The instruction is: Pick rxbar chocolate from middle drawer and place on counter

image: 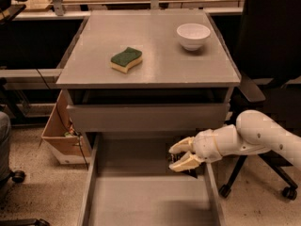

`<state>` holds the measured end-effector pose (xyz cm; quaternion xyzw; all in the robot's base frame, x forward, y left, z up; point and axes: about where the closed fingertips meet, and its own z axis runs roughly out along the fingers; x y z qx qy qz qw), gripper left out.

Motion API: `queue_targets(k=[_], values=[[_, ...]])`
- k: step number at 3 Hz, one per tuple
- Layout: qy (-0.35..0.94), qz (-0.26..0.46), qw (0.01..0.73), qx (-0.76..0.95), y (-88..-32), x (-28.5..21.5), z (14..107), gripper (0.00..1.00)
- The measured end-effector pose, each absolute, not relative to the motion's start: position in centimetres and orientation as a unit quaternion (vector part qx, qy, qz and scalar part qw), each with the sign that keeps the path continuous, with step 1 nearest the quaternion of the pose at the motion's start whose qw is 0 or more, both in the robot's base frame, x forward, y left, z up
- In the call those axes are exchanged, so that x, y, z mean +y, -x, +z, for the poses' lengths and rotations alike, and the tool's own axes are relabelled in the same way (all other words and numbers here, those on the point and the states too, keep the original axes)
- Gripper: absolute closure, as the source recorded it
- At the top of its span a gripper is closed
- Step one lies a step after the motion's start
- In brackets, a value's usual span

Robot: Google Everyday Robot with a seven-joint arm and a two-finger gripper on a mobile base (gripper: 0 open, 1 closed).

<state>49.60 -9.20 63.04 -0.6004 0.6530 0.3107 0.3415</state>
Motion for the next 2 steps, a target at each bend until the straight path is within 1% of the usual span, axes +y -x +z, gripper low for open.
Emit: queue_targets(k=[1,2], values=[[0.600,0.318,0.347,0.647,-49.9,-8.8,63.4,1.00],[0.585,0.321,0.385,0.637,-51.5,-9.7,68.3,1.00]])
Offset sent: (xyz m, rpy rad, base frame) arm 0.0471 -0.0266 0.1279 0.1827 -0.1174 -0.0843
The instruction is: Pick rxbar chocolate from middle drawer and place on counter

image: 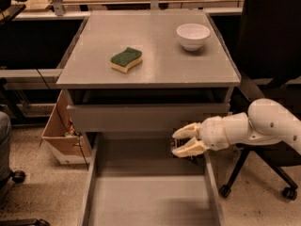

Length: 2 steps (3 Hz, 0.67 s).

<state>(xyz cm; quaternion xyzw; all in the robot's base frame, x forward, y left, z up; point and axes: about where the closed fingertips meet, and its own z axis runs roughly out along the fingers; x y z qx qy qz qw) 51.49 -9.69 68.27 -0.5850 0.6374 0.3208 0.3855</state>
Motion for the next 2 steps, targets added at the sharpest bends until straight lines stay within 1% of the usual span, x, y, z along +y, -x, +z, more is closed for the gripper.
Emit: queue_targets(k=[1,2], values=[[0.581,0.301,0.425,0.626,-53.4,-10.4,74.6,1.00],[0.584,0.273,0.445,0.621,-55.6,-11.1,79.5,1.00]])
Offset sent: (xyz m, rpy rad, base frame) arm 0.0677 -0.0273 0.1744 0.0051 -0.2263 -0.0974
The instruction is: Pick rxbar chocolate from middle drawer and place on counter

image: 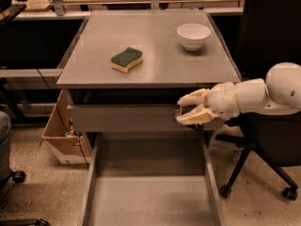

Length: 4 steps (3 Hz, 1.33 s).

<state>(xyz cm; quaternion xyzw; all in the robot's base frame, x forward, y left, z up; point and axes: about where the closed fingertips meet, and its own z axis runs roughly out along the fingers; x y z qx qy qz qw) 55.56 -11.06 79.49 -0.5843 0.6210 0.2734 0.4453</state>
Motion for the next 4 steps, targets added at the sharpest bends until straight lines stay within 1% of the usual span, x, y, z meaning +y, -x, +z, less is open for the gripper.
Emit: queue_targets(k=[2,4], values=[[0.598,0.210,0.455,0.626,-60.6,-13.2,86.2,1.00],[0.613,0.168,0.453,0.625,-64.2,-15.6,90.8,1.00]])
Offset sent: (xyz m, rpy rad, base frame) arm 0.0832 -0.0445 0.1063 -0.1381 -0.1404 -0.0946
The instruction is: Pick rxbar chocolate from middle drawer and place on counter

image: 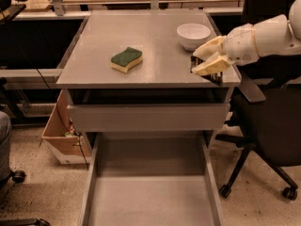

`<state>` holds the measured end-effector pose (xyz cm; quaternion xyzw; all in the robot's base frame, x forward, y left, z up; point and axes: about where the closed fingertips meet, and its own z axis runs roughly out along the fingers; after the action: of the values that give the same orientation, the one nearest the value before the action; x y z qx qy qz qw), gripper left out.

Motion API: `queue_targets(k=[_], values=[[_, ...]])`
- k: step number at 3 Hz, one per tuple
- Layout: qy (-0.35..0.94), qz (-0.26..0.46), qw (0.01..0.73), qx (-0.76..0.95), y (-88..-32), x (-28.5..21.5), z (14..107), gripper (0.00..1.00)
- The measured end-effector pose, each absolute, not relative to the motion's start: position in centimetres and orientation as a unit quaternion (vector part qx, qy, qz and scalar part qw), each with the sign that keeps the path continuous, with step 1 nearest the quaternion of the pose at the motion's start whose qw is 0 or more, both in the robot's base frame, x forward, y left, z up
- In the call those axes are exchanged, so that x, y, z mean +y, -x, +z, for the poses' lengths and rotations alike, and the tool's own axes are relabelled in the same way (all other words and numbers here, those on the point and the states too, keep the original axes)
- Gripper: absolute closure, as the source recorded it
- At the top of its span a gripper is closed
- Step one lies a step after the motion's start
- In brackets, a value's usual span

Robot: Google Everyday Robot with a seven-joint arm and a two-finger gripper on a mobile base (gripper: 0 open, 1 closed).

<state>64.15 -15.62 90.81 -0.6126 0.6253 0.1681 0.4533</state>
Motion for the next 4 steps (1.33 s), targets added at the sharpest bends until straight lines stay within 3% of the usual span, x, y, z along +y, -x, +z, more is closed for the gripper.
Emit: queue_targets(k=[3,4], values=[[0.669,0.131,0.444,0.581,-70.3,-12.6,86.9,0.96],[0.676,0.136,0.445,0.572,-71.6,-11.7,85.5,0.73]])
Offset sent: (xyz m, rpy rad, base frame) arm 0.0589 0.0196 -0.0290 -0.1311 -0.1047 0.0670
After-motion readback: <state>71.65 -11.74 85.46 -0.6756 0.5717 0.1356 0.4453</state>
